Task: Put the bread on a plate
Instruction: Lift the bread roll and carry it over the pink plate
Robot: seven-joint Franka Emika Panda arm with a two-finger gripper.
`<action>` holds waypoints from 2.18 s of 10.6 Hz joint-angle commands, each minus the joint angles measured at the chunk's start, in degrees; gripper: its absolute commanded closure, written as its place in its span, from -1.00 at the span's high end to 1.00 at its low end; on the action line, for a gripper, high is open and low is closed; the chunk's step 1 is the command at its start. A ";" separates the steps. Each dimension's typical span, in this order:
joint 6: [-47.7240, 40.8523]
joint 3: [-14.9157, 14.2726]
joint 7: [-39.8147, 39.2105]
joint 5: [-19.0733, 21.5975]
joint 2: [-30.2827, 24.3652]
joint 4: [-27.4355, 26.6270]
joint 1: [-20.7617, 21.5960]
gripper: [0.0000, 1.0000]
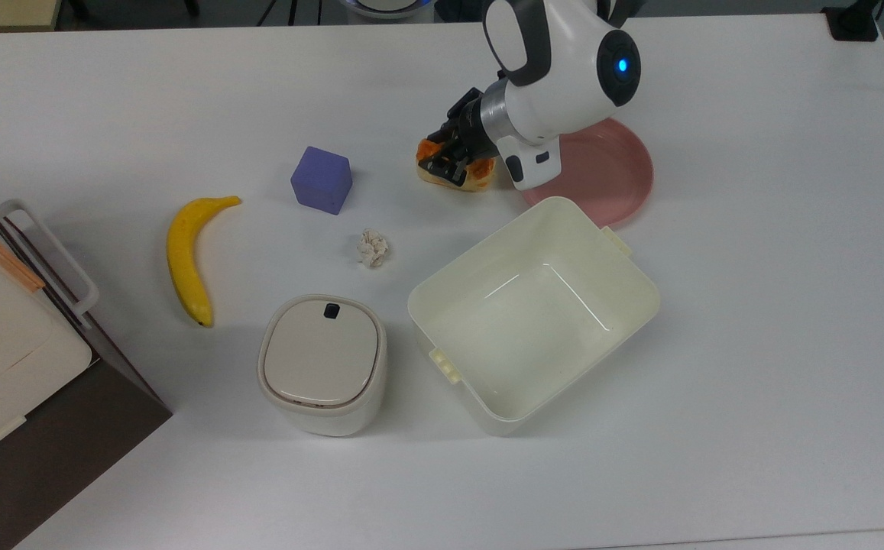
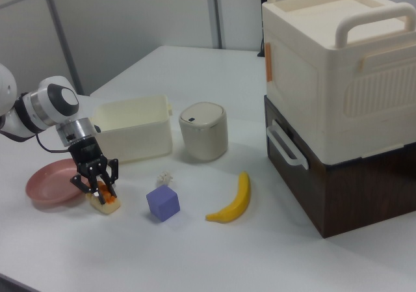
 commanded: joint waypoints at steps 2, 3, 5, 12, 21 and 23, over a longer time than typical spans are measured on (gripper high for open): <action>1.42 0.21 3.99 -1.03 -1.23 -1.24 0.41 -1.00; 1.16 0.30 3.82 -0.86 -1.85 -1.15 0.15 -1.00; 0.72 0.30 3.38 -0.59 -5.00 -1.06 -0.20 -1.00; -3.24 4.78 7.06 3.36 -6.87 -0.10 2.50 -1.00; 0.54 4.96 20.16 3.80 3.94 11.66 8.14 -1.00; -0.07 6.88 20.25 6.16 3.86 14.03 7.71 -1.00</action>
